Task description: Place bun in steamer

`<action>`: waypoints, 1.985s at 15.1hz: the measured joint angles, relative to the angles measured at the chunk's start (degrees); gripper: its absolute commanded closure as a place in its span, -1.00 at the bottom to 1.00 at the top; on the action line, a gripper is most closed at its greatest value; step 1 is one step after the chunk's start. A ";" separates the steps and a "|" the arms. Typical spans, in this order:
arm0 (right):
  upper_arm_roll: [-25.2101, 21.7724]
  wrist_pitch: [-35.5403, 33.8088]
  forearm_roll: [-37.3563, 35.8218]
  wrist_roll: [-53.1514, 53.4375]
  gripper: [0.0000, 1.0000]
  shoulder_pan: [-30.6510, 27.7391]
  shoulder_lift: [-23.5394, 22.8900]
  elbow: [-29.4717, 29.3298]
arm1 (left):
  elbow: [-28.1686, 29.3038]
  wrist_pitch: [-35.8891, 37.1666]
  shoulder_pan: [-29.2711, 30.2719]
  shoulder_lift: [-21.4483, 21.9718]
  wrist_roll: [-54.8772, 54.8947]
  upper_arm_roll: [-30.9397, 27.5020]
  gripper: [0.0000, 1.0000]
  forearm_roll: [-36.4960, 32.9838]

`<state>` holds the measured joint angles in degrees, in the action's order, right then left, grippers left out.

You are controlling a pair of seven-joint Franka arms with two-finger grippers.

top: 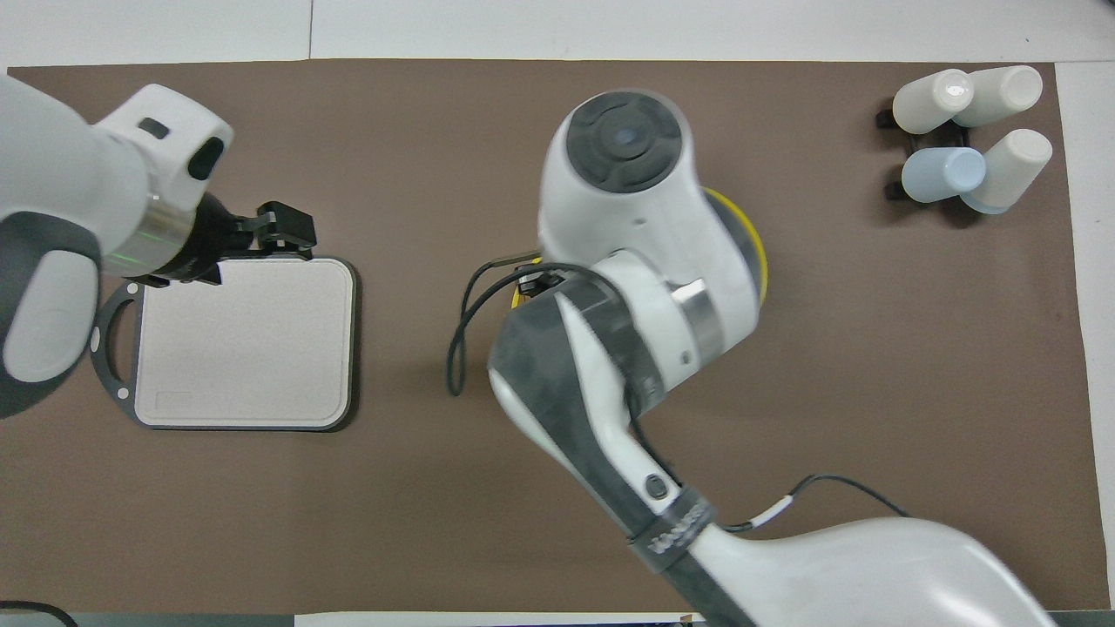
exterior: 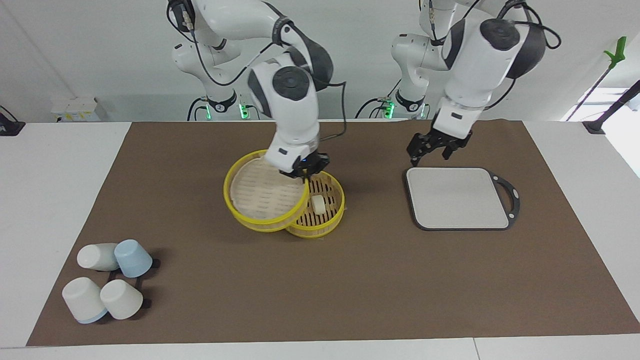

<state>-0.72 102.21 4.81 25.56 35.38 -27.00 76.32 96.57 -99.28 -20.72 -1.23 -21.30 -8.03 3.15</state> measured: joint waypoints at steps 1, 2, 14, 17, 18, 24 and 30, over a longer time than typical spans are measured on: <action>-0.02 2.23 -0.40 2.84 1.00 2.53 -2.21 -1.18 | -0.19 1.24 2.85 0.66 3.85 -0.02 -1.00 -0.10; -0.07 3.69 -0.60 3.96 1.00 3.51 -3.90 -2.14 | -0.76 2.70 5.54 0.97 7.72 0.02 -1.00 -0.28; -0.57 11.80 -0.64 4.97 1.00 4.94 -2.90 5.72 | -4.38 11.54 14.30 2.44 21.45 0.82 -1.00 -1.02; -0.58 12.84 -0.64 5.34 1.00 5.13 -1.74 7.69 | -4.40 12.56 14.20 2.82 21.49 1.69 -1.00 -3.61; -0.58 12.95 -0.64 5.39 1.00 5.30 -1.44 8.20 | -4.40 12.63 14.18 2.82 21.49 1.91 -1.00 -3.82; -0.59 13.61 -0.64 5.80 -1.00 5.51 -0.78 9.93 | -4.92 12.64 14.01 2.82 21.49 2.23 -1.00 -3.80; -1.11 4.95 -5.09 5.84 -1.00 4.86 0.55 4.18 | -5.09 12.63 13.61 2.82 21.49 2.24 -1.00 -3.05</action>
<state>-1.82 107.16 -0.28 31.41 40.24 -26.45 80.50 91.48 -86.64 -7.11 1.60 0.19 -5.79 0.10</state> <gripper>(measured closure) 0.145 0.000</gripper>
